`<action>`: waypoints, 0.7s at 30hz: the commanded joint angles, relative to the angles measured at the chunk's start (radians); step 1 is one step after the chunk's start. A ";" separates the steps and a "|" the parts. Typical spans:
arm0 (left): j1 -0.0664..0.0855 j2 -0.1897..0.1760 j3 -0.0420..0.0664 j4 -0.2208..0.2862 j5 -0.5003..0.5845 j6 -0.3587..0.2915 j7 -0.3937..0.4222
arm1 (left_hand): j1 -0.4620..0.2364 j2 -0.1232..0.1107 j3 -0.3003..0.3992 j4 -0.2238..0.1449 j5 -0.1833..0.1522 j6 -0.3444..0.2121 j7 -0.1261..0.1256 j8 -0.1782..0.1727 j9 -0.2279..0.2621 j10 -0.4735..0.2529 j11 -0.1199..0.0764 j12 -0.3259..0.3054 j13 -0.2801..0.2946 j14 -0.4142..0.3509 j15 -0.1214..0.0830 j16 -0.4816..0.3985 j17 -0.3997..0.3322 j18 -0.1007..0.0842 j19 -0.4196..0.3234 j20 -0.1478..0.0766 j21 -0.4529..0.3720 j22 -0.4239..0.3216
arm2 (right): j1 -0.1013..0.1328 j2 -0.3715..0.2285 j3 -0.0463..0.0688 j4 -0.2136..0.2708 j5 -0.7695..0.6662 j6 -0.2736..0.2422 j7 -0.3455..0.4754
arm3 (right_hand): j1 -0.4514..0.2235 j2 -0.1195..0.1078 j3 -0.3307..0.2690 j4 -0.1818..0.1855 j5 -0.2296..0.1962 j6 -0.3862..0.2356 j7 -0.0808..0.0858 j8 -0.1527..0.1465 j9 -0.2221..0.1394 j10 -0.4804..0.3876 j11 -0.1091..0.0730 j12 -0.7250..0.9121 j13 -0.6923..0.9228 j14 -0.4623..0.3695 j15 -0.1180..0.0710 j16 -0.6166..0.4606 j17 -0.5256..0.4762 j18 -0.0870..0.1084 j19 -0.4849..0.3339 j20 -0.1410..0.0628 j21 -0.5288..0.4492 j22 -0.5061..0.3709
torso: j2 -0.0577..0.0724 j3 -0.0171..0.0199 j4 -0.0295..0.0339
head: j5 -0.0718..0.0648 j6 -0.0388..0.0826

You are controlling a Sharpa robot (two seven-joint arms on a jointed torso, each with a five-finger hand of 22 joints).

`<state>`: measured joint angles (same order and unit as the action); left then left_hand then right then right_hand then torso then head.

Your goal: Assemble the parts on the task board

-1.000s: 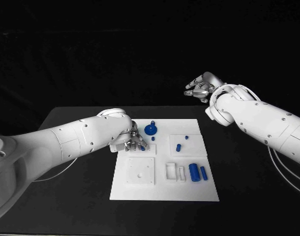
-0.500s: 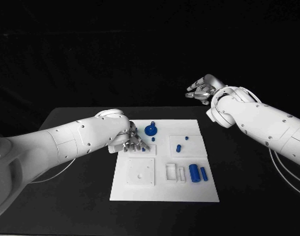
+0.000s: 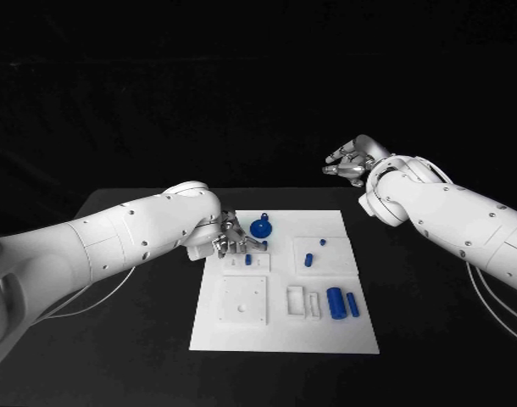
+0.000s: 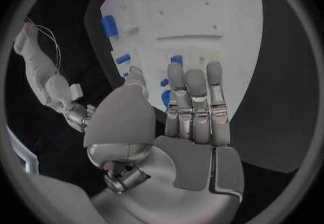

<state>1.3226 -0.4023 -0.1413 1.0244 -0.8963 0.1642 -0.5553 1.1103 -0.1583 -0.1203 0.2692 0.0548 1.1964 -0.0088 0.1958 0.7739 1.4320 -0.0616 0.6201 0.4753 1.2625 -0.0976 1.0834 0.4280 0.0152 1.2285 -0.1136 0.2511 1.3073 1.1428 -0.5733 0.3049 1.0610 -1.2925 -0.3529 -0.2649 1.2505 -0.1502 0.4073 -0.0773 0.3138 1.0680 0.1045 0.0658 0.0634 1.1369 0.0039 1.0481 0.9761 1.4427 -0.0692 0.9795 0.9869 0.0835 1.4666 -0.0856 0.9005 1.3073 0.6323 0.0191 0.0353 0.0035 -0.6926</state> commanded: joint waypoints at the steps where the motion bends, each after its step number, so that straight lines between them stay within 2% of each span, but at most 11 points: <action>1: 0.013 -0.014 0.009 0.017 0.042 -0.010 0.016 | -0.002 0.062 0.003 -0.090 0.057 -0.003 0.011 -0.036 -0.069 -0.011 0.003 -0.009 -0.007 -0.007 0.002 -0.016 -0.013 -0.015 -0.002 0.003 -0.021 0.007 | -0.001 -0.003 0.000 0.002 0.002 0.006 0.008 | -0.008 0.002 0.003 0.007 0.004 -0.004 0.004 -0.005 -0.001 -0.002 -0.004 -0.001 0.000 0.001 -0.003 -0.005 -0.002 0.007 0.039 -0.005 -0.005 0.111 | 0.001 0.0018 0.0003 | 0.007 0.008; 2: 0.019 -0.019 0.011 0.017 0.049 -0.012 0.018 | -0.017 0.086 -0.001 -0.106 0.052 -0.016 0.020 -0.052 -0.101 -0.018 0.007 -0.011 -0.009 -0.010 0.005 -0.019 -0.017 -0.015 0.000 0.005 -0.028 0.007 | -0.001 -0.004 0.000 0.002 0.003 0.003 0.008 | -0.009 0.000 0.002 0.008 0.005 -0.011 0.005 -0.004 -0.001 -0.002 -0.003 -0.002 -0.001 0.001 -0.003 -0.005 -0.002 0.007 0.039 -0.005 -0.006 0.111 | 0.002 0.0021 0.0003 | 0.009 0.010; 3: 0.025 -0.022 0.012 0.016 0.053 -0.013 0.019 | -0.024 0.099 -0.004 -0.114 0.047 -0.021 0.021 -0.059 -0.123 -0.024 0.009 -0.009 -0.009 -0.013 0.005 -0.021 -0.019 -0.015 0.000 0.006 -0.034 0.006 | -0.001 -0.005 0.000 0.004 0.005 0.001 0.009 | -0.009 0.000 0.002 0.008 0.006 -0.014 0.006 -0.004 -0.001 -0.003 -0.003 -0.002 -0.001 0.001 -0.003 -0.004 -0.001 0.007 0.040 -0.005 -0.005 0.111 | 0.002 0.0024 0.0003 | 0.010 0.011; 5: 0.039 -0.028 0.015 0.007 0.059 -0.013 0.023 | -0.032 0.119 -0.015 -0.132 0.047 -0.035 0.027 -0.060 -0.164 -0.037 0.010 0.000 -0.006 -0.019 0.008 -0.014 -0.022 -0.015 0.004 0.008 -0.048 0.009 | -0.002 -0.008 0.000 0.009 0.009 -0.005 0.010 | -0.008 -0.002 0.001 0.008 0.014 -0.025 0.009 -0.004 -0.001 -0.003 -0.002 -0.002 -0.001 0.000 -0.002 -0.005 -0.002 0.008 0.039 -0.004 -0.008 0.111 | 0.002 0.0036 0.0004 | 0.013 0.018; 8: 0.057 -0.031 0.016 -0.022 0.058 -0.005 0.029 | -0.022 0.152 -0.037 -0.163 0.060 -0.049 0.030 -0.045 -0.195 -0.046 0.012 0.015 -0.004 -0.022 0.009 -0.003 -0.025 -0.015 0.009 0.009 -0.060 0.016 | -0.002 -0.012 0.000 0.017 0.013 -0.010 0.010 | -0.010 -0.004 -0.001 0.010 0.019 -0.030 0.010 -0.005 -0.001 -0.004 -0.001 -0.002 -0.002 0.000 -0.001 -0.005 -0.002 0.008 0.040 -0.004 -0.007 0.111 | 0.005 0.0022 0.0003 | 0.011 0.023; 10: 0.065 -0.029 0.017 -0.051 0.043 -0.003 0.034 | -0.006 0.182 -0.038 -0.182 0.130 -0.052 0.028 -0.041 -0.202 -0.028 0.004 0.028 0.000 -0.002 0.001 0.010 -0.022 -0.015 0.027 0.001 -0.051 0.020 | -0.002 -0.014 0.000 0.024 0.016 -0.009 0.007 | -0.013 -0.003 -0.006 0.015 0.017 -0.033 0.010 -0.004 0.000 -0.004 -0.001 -0.002 -0.002 0.000 -0.001 -0.007 -0.004 0.008 0.040 -0.003 -0.008 0.111 | 0.008 0.0028 -0.0014 | 0.012 0.028; 13: 0.070 -0.021 0.018 -0.084 0.027 -0.006 0.045 | 0.003 0.205 -0.064 -0.206 0.202 -0.054 0.028 -0.037 -0.214 -0.029 0.004 0.027 -0.002 -0.001 0.000 0.008 -0.025 -0.015 0.027 0.001 -0.049 0.019 | -0.002 -0.018 0.000 0.034 0.019 -0.008 0.006 | -0.013 -0.001 -0.014 0.024 0.016 -0.036 0.011 -0.002 0.000 -0.007 0.000 -0.004 -0.005 0.000 0.000 -0.009 -0.006 0.009 0.039 -0.002 -0.011 0.110 | 0.014 0.0014 -0.0020 | 0.010 0.029; 14: 0.071 -0.019 0.018 -0.094 0.024 -0.007 0.048 | 0.015 0.209 -0.064 -0.216 0.273 -0.055 0.027 -0.037 -0.216 -0.030 0.004 0.026 -0.003 -0.002 0.000 0.007 -0.025 -0.015 0.026 0.000 -0.049 0.019 | -0.002 -0.020 0.000 0.037 0.020 -0.008 0.006 | -0.013 -0.002 -0.014 0.026 0.017 -0.037 0.011 -0.004 0.000 -0.006 0.000 -0.004 -0.005 0.000 0.000 -0.009 -0.006 0.009 0.039 -0.002 -0.012 0.110 | 0.015 0.0011 -0.0021 | 0.009 0.029; 17: 0.076 -0.008 0.018 -0.127 0.015 -0.004 0.063 | 0.025 0.212 -0.079 -0.230 0.327 -0.051 0.022 -0.022 -0.211 -0.032 0.001 0.028 -0.003 -0.003 -0.001 0.007 -0.025 -0.015 0.025 0.001 -0.049 0.019 | -0.002 -0.025 0.001 0.045 0.023 -0.010 0.005 | -0.015 -0.003 -0.016 0.027 0.019 -0.038 0.012 -0.004 -0.001 -0.006 0.001 -0.004 -0.005 0.000 0.000 -0.009 -0.006 0.009 0.039 -0.002 -0.012 0.110 | 0.021 0.0010 -0.0026 | 0.007 0.032; 21: 0.080 0.004 0.019 -0.163 -0.011 -0.003 0.073 | 0.030 0.221 -0.101 -0.245 0.352 -0.060 0.013 0.032 -0.167 -0.033 -0.004 0.032 -0.001 -0.005 -0.002 0.010 -0.025 -0.015 0.023 0.000 -0.046 0.020 | -0.002 -0.030 0.001 0.054 0.028 -0.012 0.004 | -0.013 -0.004 -0.017 0.028 0.023 -0.042 0.012 -0.004 -0.001 -0.006 0.001 -0.004 -0.006 0.001 0.000 -0.009 -0.006 0.009 0.040 -0.002 -0.012 0.110 | 0.031 0.0012 -0.0032 | 0.007 0.039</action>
<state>1.4003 -0.4019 -0.1239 0.8691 -0.8766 0.1614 -0.5164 1.1327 0.0596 -0.2180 0.0247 0.4033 1.1359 0.0069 0.2201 0.6004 1.3989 -0.0571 0.6486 0.4735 1.2562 -0.0983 1.0913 0.4034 0.0152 1.2527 -0.1128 0.1997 1.3079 1.1414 -0.6024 0.3053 1.1099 -1.2725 -0.3594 -0.2648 1.2453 -0.1554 0.3908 -0.0551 0.3336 1.0343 0.1169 0.0658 0.0634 1.1365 0.0039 1.0481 0.9712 1.4427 -0.0691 0.9757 0.9813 0.0834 1.4666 -0.0856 0.8928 1.3073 0.6538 0.0202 0.0328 0.0109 -0.6579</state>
